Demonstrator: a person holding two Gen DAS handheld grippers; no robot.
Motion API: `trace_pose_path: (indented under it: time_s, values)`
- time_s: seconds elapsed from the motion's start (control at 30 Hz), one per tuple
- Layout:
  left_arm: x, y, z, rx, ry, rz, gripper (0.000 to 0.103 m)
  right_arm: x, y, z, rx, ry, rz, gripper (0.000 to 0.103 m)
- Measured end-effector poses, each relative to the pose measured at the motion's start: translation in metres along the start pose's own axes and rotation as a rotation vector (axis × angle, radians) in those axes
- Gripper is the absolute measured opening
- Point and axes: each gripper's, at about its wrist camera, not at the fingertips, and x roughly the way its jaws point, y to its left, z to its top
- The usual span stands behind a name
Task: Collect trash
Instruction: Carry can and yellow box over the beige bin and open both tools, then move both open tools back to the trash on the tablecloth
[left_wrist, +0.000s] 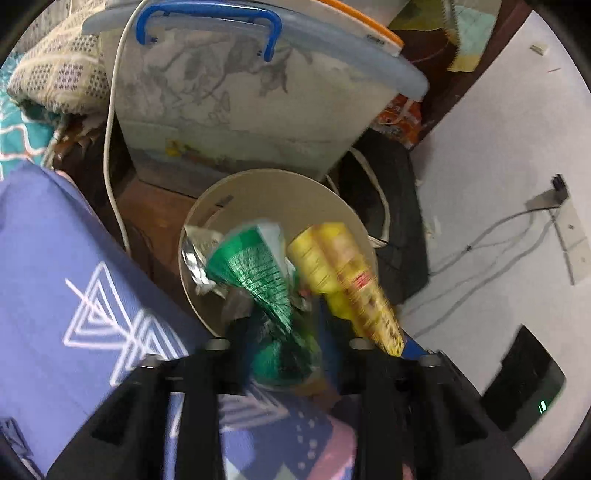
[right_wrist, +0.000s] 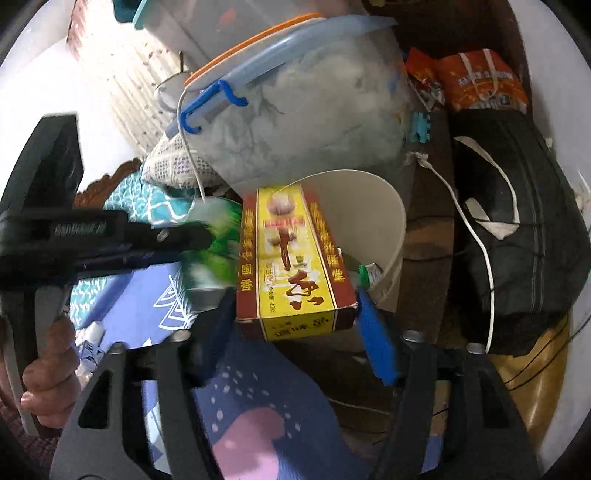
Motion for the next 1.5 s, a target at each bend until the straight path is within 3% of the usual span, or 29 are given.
trace_pose_path:
  time_s: [0.03, 0.2, 0.33, 0.6, 0.8, 0.9, 1.03, 1.17, 1.33, 1.43, 1.5]
  values:
    - [0.000, -0.001, 0.003, 0.002, -0.016, 0.021, 0.051, -0.002, 0.002, 0.000, -0.007, -0.027, -0.009, 0.082]
    - [-0.013, -0.003, -0.001, 0.018, -0.052, 0.014, 0.051, -0.007, 0.008, -0.009, -0.007, -0.054, 0.000, 0.081]
    - [-0.031, 0.006, -0.025, 0.023, -0.084, 0.002, 0.051, -0.015, 0.015, -0.022, -0.012, -0.070, -0.003, 0.080]
    - [-0.079, 0.050, -0.120, -0.014, -0.156, -0.003, 0.051, -0.017, 0.057, -0.044, -0.061, -0.044, 0.059, 0.073]
    - [-0.130, 0.114, -0.213, -0.137, -0.209, 0.045, 0.051, 0.000, 0.117, -0.064, -0.144, 0.050, 0.179, 0.062]
    - [-0.158, 0.149, -0.262, -0.226, -0.243, 0.070, 0.051, 0.014, 0.158, -0.075, -0.196, 0.133, 0.279, 0.059]
    - [-0.183, 0.196, -0.321, -0.377, -0.265, 0.109, 0.051, 0.061, 0.229, -0.080, -0.237, 0.318, 0.477, 0.060]
    - [-0.201, 0.231, -0.359, -0.516, -0.284, 0.103, 0.051, 0.121, 0.322, -0.078, -0.354, 0.435, 0.528, 0.061]
    - [-0.238, 0.246, -0.397, -0.587, -0.365, 0.131, 0.051, 0.184, 0.394, -0.082, -0.431, 0.526, 0.466, 0.061]
    - [-0.258, 0.258, -0.419, -0.633, -0.405, 0.158, 0.051, 0.205, 0.403, -0.102, -0.391, 0.704, 0.518, 0.062]
    - [-0.270, 0.267, -0.432, -0.664, -0.432, 0.171, 0.051, 0.192, 0.416, -0.131, -0.438, 0.827, 0.624, 0.062]
